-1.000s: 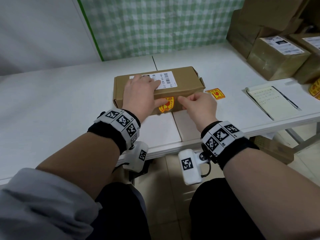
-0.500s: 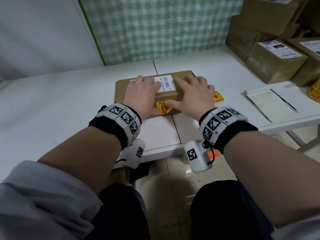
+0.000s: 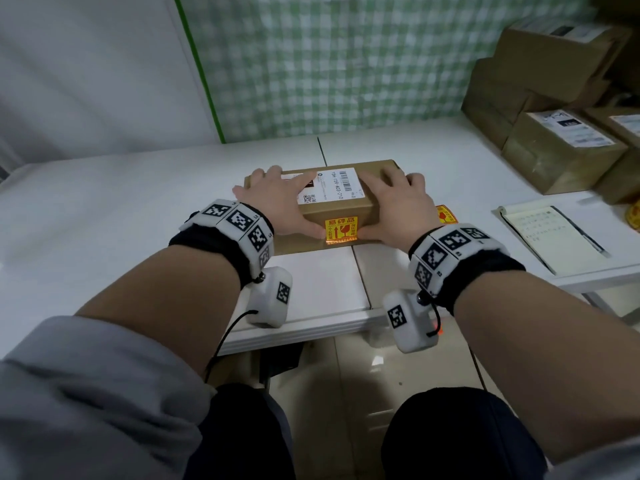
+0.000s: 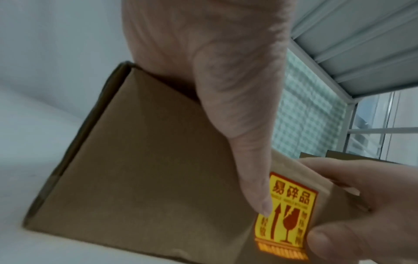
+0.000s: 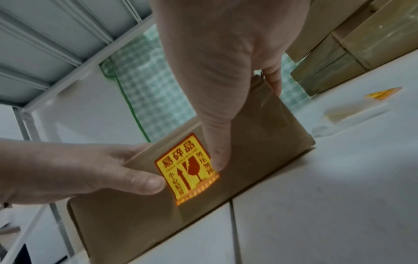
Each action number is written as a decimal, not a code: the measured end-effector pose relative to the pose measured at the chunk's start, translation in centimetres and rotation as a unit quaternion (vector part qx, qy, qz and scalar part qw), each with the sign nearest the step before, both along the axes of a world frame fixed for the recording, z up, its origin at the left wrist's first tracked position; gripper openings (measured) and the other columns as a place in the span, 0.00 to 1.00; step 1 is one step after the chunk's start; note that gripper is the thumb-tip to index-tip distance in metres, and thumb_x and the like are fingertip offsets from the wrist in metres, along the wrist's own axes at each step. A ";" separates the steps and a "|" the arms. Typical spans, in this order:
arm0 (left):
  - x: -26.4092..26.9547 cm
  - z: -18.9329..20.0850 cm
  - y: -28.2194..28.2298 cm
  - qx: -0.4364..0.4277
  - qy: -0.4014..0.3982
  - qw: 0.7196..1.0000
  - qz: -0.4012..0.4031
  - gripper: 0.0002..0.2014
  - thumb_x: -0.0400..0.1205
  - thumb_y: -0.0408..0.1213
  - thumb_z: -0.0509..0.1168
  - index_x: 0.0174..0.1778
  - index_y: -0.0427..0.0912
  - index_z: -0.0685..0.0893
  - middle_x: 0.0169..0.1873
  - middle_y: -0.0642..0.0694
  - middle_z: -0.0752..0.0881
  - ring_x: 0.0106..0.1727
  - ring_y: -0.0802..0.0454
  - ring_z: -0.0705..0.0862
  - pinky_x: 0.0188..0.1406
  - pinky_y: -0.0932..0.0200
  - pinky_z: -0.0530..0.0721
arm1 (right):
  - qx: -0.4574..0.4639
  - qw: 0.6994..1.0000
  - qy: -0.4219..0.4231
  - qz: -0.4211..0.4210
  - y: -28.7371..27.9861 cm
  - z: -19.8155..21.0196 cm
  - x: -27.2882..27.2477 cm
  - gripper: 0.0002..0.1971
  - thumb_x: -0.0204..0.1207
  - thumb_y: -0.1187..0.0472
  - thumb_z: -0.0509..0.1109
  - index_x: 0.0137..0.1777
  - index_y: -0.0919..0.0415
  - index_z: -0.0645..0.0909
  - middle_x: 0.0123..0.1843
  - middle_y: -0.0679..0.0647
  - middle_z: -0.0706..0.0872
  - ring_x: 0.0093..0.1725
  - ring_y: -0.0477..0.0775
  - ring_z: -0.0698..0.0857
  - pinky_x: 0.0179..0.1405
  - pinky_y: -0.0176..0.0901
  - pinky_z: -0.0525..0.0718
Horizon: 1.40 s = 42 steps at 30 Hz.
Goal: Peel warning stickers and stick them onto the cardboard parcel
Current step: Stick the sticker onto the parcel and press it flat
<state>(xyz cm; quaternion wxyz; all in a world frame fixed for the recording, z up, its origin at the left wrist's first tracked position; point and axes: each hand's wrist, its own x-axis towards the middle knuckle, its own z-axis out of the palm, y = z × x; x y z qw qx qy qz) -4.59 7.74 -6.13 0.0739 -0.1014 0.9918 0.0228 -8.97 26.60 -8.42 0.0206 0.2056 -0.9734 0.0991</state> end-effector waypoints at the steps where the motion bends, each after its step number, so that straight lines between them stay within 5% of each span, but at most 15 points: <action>1: 0.0 0.2 0.0 0.007 0.004 1.000 0.000 0.54 0.56 0.75 0.68 0.78 0.69 0.52 0.77 0.42 0.64 0.77 0.37 0.61 0.69 0.32 0.65 | -0.009 1.000 -0.015 -0.001 0.1 0.2 0.0 0.47 0.64 0.43 0.77 0.80 0.40 0.55 0.81 0.56 0.61 0.75 0.67 0.60 0.67 0.62 0.75; 6: 0.3 1.4 0.1 0.017 -0.001 1.000 -0.005 0.53 0.56 0.78 0.64 0.78 0.66 0.58 0.63 0.43 0.75 0.66 0.40 0.75 0.61 0.41 0.71 | -0.023 0.996 -0.089 0.022 0.3 0.8 -0.7 0.37 0.68 0.31 0.54 0.79 0.38 0.61 0.84 0.51 0.60 0.81 0.65 0.55 0.77 0.64 0.64; 9: 0.8 2.1 -0.1 0.050 -0.020 0.998 -0.009 0.51 0.59 0.79 0.61 0.79 0.62 0.60 0.68 0.46 0.77 0.67 0.43 0.76 0.63 0.43 0.74 | -0.063 0.995 -0.076 0.022 0.6 1.4 -0.5 0.35 0.69 0.30 0.45 0.76 0.37 0.66 0.82 0.47 0.66 0.81 0.61 0.59 0.75 0.64 0.64; 14: 1.7 4.2 -1.0 0.123 -0.059 0.990 -0.033 0.40 0.71 0.72 0.55 0.77 0.54 0.69 0.75 0.48 0.74 0.73 0.45 0.72 0.65 0.53 0.69 | -0.096 0.995 -0.010 0.017 0.4 2.6 1.6 0.24 0.84 0.43 0.43 0.80 0.39 0.62 0.85 0.50 0.61 0.83 0.61 0.54 0.77 0.64 0.55; 23: 2.0 2.9 -1.6 0.122 0.050 0.990 -0.048 0.27 0.77 0.68 0.52 0.63 0.60 0.83 0.62 0.49 0.86 0.62 0.47 0.81 0.63 0.45 0.78 | -0.097 0.990 0.097 0.045 -4.3 0.2 2.0 0.26 0.85 0.46 0.41 0.83 0.41 0.48 0.87 0.54 0.44 0.85 0.61 0.41 0.79 0.68 0.38; 30: 1.5 2.6 -2.0 0.129 0.075 0.986 -0.073 0.22 0.81 0.61 0.53 0.61 0.57 0.85 0.58 0.48 0.88 0.59 0.48 0.82 0.60 0.50 0.78 | -0.128 0.978 0.163 0.013 -5.2 -1.5 0.9 0.27 0.84 0.46 0.43 0.84 0.44 0.50 0.87 0.56 0.49 0.85 0.63 0.45 0.79 0.68 0.38; 42: 0.5 2.6 -2.5 0.118 0.079 0.986 -0.087 0.26 0.81 0.61 0.50 0.63 0.52 0.85 0.59 0.45 0.87 0.58 0.46 0.81 0.50 0.56 0.73 | -0.228 0.960 0.083 -0.141 -4.0 -0.9 -1.0 0.28 0.84 0.46 0.40 0.84 0.47 0.45 0.87 0.58 0.43 0.85 0.63 0.40 0.80 0.69 0.37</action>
